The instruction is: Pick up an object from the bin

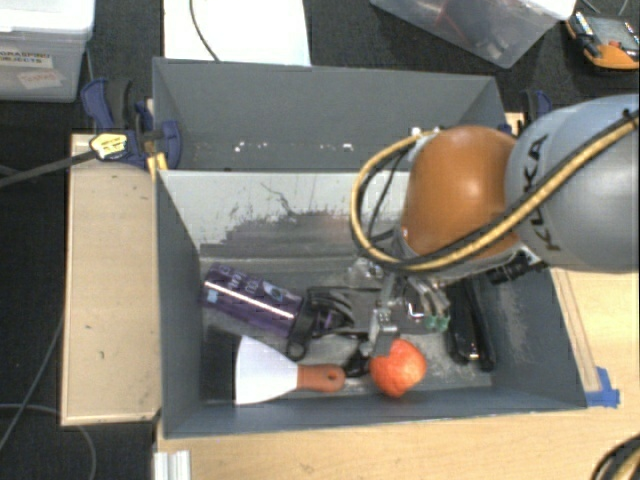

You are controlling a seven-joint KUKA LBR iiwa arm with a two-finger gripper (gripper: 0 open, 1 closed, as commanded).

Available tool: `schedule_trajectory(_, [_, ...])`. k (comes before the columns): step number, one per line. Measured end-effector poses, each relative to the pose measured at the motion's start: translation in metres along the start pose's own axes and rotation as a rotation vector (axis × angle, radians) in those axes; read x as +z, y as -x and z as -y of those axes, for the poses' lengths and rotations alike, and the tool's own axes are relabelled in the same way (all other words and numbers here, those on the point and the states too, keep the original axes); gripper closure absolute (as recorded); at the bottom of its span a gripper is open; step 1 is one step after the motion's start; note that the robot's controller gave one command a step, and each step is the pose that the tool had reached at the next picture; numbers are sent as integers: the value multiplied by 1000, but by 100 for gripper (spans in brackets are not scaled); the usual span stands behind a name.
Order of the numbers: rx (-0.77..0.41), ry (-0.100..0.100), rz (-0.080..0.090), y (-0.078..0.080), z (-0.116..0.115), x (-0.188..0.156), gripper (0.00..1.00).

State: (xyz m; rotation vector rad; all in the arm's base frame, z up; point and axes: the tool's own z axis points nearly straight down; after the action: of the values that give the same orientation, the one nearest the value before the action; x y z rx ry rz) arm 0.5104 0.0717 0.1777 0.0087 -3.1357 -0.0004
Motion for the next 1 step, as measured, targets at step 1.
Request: schedule_trajectory(1, [5,1,8,2,0,-5,0])
